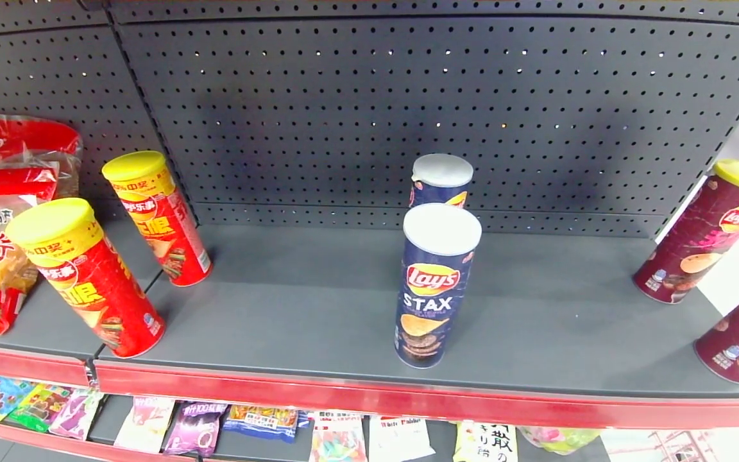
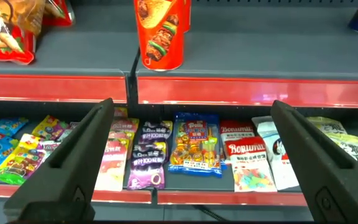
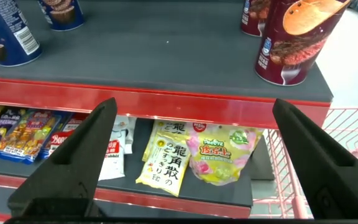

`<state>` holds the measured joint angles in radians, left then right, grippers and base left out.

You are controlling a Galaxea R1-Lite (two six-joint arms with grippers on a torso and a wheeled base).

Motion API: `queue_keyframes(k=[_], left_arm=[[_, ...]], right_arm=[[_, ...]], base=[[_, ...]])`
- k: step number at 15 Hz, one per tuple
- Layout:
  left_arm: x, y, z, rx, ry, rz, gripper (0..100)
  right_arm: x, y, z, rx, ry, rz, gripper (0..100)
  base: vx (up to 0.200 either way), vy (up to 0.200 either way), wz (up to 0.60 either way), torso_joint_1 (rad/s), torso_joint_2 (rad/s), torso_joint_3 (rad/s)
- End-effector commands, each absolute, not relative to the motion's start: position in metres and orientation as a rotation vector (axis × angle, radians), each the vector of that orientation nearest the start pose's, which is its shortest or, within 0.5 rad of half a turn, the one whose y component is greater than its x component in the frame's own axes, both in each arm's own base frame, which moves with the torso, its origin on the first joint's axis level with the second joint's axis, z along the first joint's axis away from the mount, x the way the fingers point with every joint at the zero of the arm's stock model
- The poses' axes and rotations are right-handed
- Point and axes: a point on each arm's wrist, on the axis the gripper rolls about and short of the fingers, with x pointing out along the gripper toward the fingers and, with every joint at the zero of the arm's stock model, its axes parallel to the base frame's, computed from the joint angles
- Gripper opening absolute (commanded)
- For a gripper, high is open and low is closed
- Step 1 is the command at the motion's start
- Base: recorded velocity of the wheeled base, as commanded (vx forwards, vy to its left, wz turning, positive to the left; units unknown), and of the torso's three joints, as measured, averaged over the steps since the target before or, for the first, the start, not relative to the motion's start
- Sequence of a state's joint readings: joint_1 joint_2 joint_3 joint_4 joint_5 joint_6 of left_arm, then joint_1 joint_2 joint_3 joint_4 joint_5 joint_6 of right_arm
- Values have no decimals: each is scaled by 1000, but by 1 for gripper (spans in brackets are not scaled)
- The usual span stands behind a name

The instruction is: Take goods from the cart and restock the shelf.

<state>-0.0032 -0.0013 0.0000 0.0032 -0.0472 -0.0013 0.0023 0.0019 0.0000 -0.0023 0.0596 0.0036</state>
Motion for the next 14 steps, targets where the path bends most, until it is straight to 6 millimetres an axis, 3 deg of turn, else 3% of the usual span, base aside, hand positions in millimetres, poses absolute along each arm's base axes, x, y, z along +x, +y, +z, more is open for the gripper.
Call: queue_keyframes(k=[1, 4, 7, 14], left_arm=[[-23, -1, 75, -2, 3, -52, 100], [-23, -1, 75, -2, 3, -51, 100], [-23, -1, 75, -2, 2, -49, 100], [-23, -1, 75, -2, 3, -49, 100]], right_arm=[[-23, 1, 76, 3, -1, 63, 100], [-23, 1, 76, 3, -1, 60, 100], [-23, 1, 76, 5, 0, 49, 100], [-23, 1, 76, 2, 0, 48, 100]], base=[[0, 0, 0, 0, 0, 0], [0, 0, 0, 0, 0, 0], [0, 0, -600, -1, 2, 1], [0, 0, 0, 0, 0, 0]])
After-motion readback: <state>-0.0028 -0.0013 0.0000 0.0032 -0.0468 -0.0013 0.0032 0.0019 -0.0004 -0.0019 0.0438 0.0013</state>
